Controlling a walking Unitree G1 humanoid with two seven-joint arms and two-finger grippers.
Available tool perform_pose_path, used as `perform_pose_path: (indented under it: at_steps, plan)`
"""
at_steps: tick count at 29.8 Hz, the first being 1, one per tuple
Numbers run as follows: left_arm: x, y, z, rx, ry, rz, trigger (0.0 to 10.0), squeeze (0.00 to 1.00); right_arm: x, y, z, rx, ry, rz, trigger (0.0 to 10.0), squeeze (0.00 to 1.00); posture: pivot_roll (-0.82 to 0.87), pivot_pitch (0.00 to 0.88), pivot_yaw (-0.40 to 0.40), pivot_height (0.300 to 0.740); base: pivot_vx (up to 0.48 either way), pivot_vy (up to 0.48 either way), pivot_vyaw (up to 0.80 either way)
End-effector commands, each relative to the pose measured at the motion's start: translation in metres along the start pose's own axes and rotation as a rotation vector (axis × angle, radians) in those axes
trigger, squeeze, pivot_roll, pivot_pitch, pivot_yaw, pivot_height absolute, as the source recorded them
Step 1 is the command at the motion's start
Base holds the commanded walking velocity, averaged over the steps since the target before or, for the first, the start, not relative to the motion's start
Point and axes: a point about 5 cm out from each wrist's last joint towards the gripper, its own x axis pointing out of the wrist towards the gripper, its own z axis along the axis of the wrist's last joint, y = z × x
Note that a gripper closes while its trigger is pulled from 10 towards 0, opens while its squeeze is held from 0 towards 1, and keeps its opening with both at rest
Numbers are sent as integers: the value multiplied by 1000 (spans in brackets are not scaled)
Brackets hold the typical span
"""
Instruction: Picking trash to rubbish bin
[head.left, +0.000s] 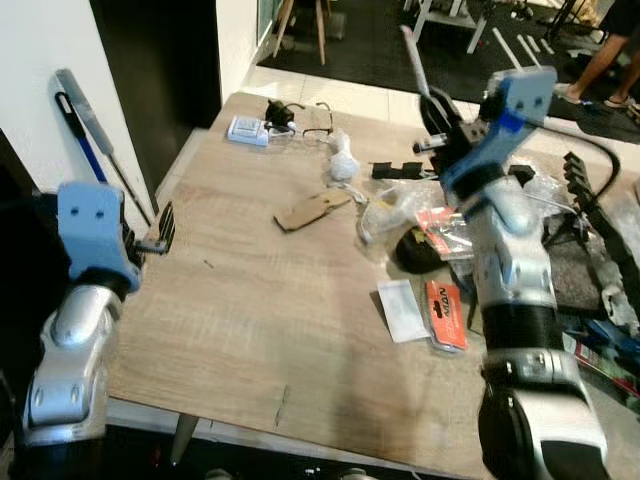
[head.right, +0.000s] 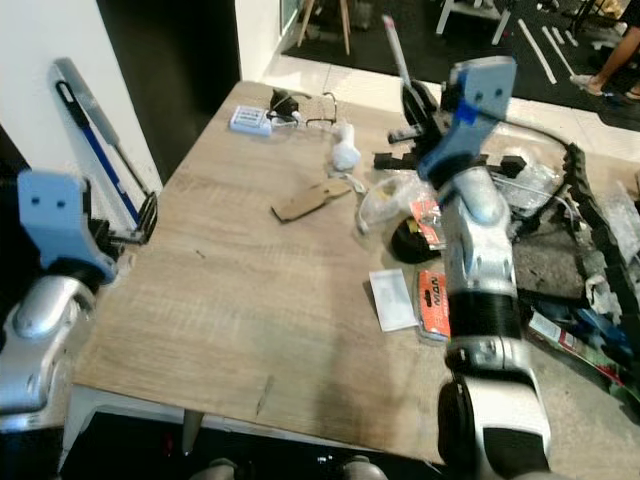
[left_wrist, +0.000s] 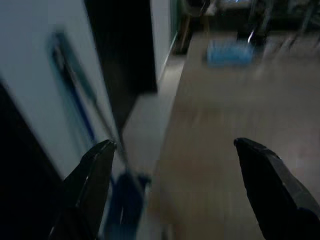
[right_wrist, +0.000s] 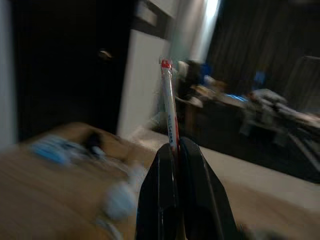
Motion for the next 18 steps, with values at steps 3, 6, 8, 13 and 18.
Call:
perform_pose_path:
  at_steps: [3, 6, 8, 13, 18]
  plan:
    - [-6, 0, -2, -3, 8, 27, 10000, 0, -10, -3, 1, -15, -12, -45, 10000, 0, -4, 133, -74, 740, 0, 0, 0]
    - [-12, -1, 3, -75, -9, 100, 10000, 0, -38, -1, -17, -44, 76, -71, 10000, 0, -5, 135, -69, 740, 0, 0, 0]
    - [-15, -6, 6, -96, -27, 102, 10000, 0, -49, 3, -19, -66, 78, -77, 10000, 0, -8, 140, -74, 740, 0, 0, 0]
    - [-16, -22, 11, -62, -62, 27, 10000, 0, -60, 18, -20, -70, 76, -41, 10000, 0, -7, 143, -72, 740, 0, 0, 0]
    - [-11, -32, 19, -50, -88, -14, 10000, 0, -63, 26, -19, -52, 66, -43, 10000, 0, -7, 136, -68, 740, 0, 0, 0]
